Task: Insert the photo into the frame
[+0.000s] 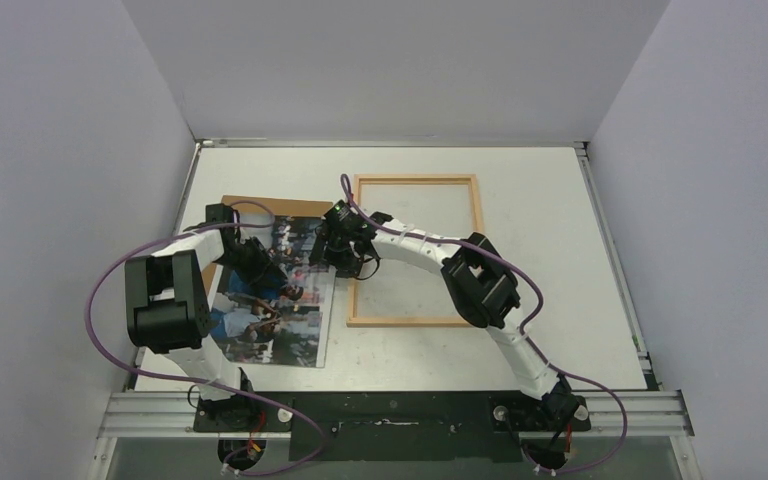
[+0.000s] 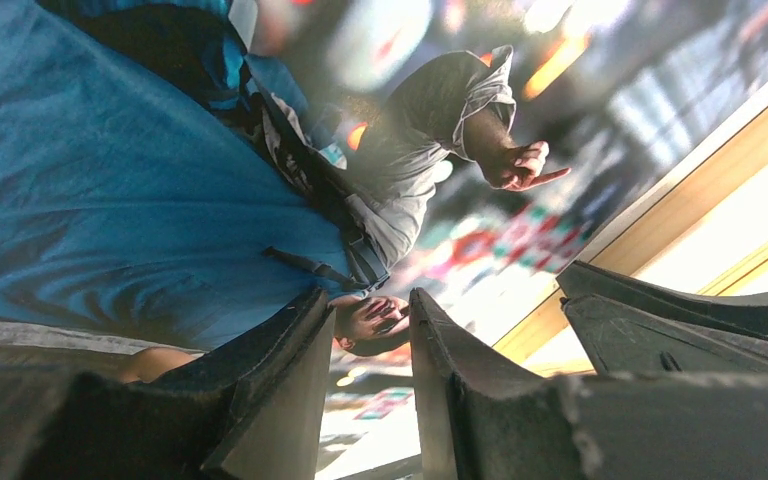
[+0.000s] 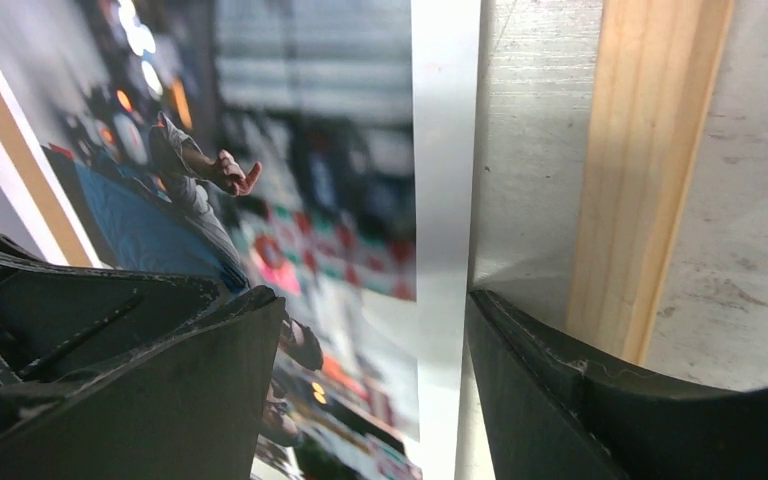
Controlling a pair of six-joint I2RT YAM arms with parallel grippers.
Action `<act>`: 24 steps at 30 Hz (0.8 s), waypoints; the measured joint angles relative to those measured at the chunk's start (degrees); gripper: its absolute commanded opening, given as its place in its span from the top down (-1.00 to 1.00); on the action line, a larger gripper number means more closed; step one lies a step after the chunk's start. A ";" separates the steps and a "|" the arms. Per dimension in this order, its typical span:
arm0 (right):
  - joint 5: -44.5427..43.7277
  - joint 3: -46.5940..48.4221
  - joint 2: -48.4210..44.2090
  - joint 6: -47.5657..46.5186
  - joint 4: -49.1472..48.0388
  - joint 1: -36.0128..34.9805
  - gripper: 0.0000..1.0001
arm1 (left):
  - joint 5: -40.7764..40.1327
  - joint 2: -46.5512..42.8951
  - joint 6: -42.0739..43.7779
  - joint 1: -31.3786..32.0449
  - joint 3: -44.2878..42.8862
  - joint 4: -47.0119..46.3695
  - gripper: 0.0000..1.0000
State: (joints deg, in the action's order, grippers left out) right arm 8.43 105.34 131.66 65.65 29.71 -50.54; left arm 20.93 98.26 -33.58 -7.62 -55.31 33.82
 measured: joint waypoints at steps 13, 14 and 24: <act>5.20 -6.97 -1.57 5.42 -12.79 1.38 -0.40 | 0.11 1.27 0.00 0.00 -1.27 1.38 0.34; 5.66 -8.17 -1.90 5.84 -14.38 1.49 -0.40 | 0.13 1.33 0.00 0.00 -1.36 1.44 0.34; 9.29 -17.11 -4.96 11.21 -25.11 2.56 -0.43 | 0.13 1.97 0.00 -0.04 -2.03 2.19 0.34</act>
State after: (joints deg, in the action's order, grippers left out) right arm 17.72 88.23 126.69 76.86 4.60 -47.99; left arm 21.06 100.22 -33.58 -7.66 -57.34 36.01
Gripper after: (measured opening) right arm 0.705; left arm 0.328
